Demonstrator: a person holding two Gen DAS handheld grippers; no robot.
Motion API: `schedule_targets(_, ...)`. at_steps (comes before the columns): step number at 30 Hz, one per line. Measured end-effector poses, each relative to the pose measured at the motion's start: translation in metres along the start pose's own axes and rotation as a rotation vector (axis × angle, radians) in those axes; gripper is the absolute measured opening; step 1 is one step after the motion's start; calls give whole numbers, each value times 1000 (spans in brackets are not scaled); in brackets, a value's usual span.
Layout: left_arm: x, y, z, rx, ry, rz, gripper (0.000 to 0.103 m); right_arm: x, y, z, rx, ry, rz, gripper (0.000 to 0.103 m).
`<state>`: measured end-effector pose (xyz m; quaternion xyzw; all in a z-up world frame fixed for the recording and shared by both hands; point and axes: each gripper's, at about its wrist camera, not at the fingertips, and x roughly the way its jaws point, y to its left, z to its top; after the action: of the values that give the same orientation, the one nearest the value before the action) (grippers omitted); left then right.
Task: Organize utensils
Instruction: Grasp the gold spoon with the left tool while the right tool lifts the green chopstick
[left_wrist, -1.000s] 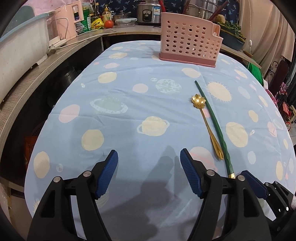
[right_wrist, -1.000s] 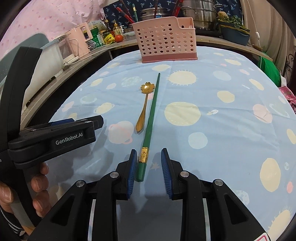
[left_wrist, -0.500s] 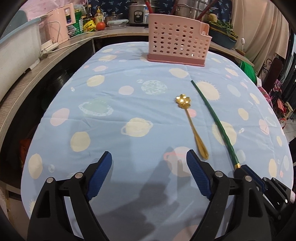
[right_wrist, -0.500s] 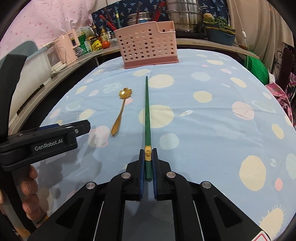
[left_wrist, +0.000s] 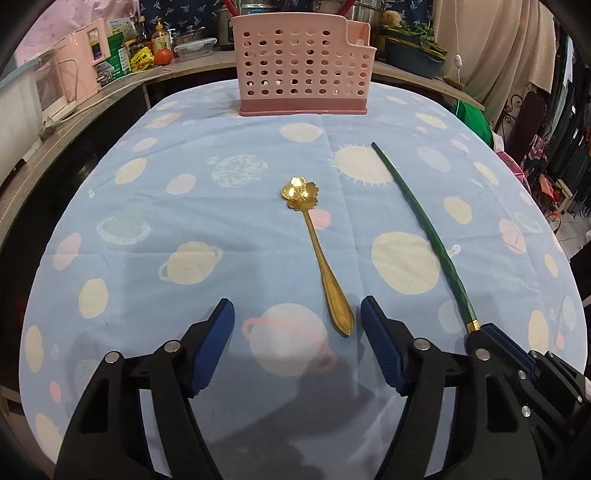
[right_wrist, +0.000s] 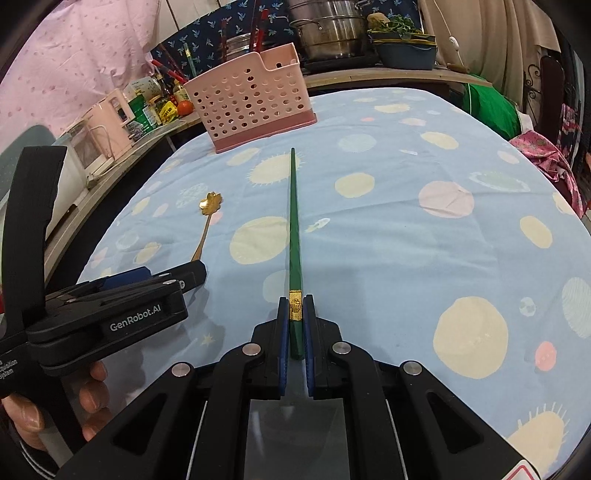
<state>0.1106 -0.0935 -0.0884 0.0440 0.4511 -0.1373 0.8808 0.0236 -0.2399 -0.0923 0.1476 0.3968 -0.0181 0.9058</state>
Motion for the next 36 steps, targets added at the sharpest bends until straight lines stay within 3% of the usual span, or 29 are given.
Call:
schedule_targets(4,-2,-3,1,16,-10,0,45,0,0,-1,-4,-4,-1,7)
schedule_targets(6,-3,-3,0,16,-11,-8,27,0,2,-1,-15,-6,-9,7)
schedule_targets(9,-4,-2,0,16,-9,-20,11,0,4,-2,-30,-9,-20,7)
schedule_targets(21,-22,2,1,1,-30,-39,10,-10,9,2,-39,-26,-5,7)
schedule_targets(31,-64,24,24,-66,-125,-64,9,-44,18,26,-9,-95,68,7)
schedule_targets(36,-80,32,37,-83,-163,-78,1,-64,22,44,-6,-148,94,7)
